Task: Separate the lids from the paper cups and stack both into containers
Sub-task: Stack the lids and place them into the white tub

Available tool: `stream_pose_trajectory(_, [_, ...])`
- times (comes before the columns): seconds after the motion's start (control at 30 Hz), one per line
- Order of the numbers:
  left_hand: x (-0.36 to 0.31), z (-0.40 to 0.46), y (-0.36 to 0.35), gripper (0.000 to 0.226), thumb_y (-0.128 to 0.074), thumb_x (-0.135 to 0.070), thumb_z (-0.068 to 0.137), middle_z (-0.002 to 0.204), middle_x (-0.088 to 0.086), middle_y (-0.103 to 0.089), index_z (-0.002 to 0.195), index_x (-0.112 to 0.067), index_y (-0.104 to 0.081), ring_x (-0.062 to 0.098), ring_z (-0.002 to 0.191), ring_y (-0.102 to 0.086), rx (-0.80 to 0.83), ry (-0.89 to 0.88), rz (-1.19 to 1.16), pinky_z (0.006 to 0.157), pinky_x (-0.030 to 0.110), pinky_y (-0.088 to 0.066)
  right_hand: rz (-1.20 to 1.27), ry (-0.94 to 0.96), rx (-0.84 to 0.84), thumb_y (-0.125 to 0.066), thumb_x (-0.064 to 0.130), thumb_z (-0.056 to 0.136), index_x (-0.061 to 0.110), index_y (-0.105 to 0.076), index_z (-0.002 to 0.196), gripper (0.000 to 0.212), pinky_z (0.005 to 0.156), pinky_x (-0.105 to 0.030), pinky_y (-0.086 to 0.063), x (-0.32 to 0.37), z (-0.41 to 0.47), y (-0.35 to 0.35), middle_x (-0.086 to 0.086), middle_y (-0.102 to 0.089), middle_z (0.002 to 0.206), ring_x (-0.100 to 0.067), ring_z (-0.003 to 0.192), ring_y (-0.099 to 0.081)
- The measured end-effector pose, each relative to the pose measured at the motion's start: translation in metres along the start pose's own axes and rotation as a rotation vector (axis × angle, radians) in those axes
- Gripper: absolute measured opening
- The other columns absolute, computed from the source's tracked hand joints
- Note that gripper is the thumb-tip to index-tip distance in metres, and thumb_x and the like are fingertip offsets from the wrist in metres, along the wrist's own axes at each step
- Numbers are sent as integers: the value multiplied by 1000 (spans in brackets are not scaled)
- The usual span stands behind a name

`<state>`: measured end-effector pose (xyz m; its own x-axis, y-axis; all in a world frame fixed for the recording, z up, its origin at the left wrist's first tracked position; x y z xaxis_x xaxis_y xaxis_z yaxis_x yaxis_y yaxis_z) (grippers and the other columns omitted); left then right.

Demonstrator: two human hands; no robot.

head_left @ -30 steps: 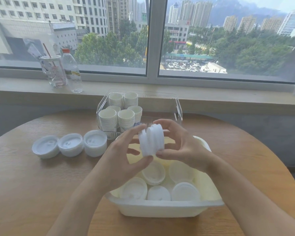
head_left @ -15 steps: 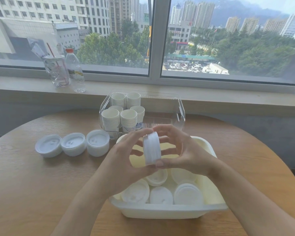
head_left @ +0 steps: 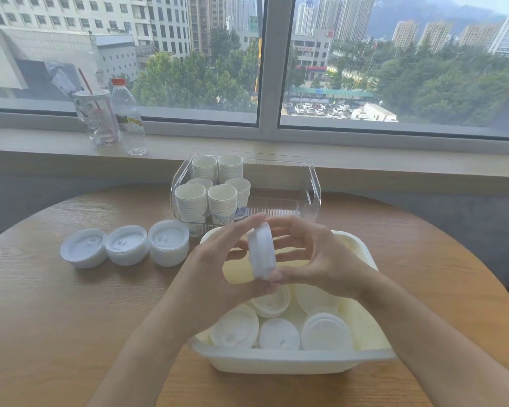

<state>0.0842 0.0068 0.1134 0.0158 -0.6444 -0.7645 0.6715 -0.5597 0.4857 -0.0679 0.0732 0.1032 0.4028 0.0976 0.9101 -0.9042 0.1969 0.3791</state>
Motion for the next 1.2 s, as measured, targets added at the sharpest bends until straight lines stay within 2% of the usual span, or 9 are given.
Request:
stream_pose_trajectory(0.2, [3,0,10,78,-92,-29,77,134,-18,-65,141,-50,-54,8,125,-64,-116,3,20,102,24,-54,-59,-57,-25,-87,42,82,26,-60,140,65,103,-36,-56,-7,1,3,6,-71,128,-10,118,-69])
stream_pose_trajectory(0.33, [10,1,19,77,-92,-29,77,132,-20,-65,137,-56,-52,6,120,-65,-157,51,33,101,26,-53,-489,-150,102,-82,44,88,32,-66,134,51,104,-26,-50,-25,-4,-6,17,-66,127,7,114,-59])
stream_pose_trajectory(0.43, [16,2,19,77,-91,-32,76,127,-24,-64,136,-57,-50,5,116,-66,-149,68,83,100,26,-53,-766,-217,327,-77,40,93,32,-62,139,49,104,-24,-43,-42,-8,-24,11,-62,134,-5,119,-54])
stream_pose_trajectory(0.57, [25,0,17,78,-91,-34,76,121,-22,-64,136,-60,-49,2,114,-64,-120,98,133,104,32,-52,-915,-317,499,-77,29,93,30,-50,148,62,108,-37,-44,-63,-7,-47,4,-59,141,-22,129,-55])
stream_pose_trajectory(0.7, [27,-3,17,79,-90,-35,76,125,-23,-62,139,-59,-48,2,118,-61,-93,105,129,106,32,-49,-978,-329,552,-84,24,85,32,-49,144,68,91,-34,-45,-73,-4,-55,2,-59,125,-21,104,-55])
stream_pose_trajectory(0.8, [28,-5,18,79,-91,-34,77,129,-26,-60,140,-58,-48,1,120,-60,-91,105,115,107,31,-49,-1048,-300,551,-77,23,91,26,-58,135,48,84,-32,-43,-70,-1,-54,4,-57,111,-23,99,-55])
stream_pose_trajectory(0.9, [29,-7,19,80,-91,-34,77,131,-28,-59,139,-60,-47,2,121,-60,-93,118,102,108,32,-48,-896,-225,405,-63,22,101,16,-72,115,18,80,-26,-45,-54,7,-42,4,-69,102,-20,96,-62])
stream_pose_trajectory(1.0, [29,-7,19,81,-91,-34,78,134,-27,-59,141,-58,-47,4,122,-60,-93,107,106,108,30,-48,-608,-142,169,-68,23,101,17,-79,104,13,71,-9,-40,-28,12,-18,8,-78,98,-4,87,-66])
stream_pose_trajectory(1.2, [29,-7,20,79,-89,-32,80,135,-26,-59,140,-59,-46,0,125,-59,-124,112,78,106,21,-45,-306,-83,30,-86,23,87,14,-80,87,11,67,-11,-40,-15,8,-2,1,-78,82,0,70,-61])
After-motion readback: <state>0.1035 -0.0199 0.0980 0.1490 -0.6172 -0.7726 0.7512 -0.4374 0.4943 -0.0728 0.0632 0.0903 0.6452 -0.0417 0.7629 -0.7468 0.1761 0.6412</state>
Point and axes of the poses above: each hand's wrist, its own z-axis towards the middle knuckle, its own y-axis out of the back of the hand, x = y × z, the point moved 9 cm from there along z, towards the middle knuckle
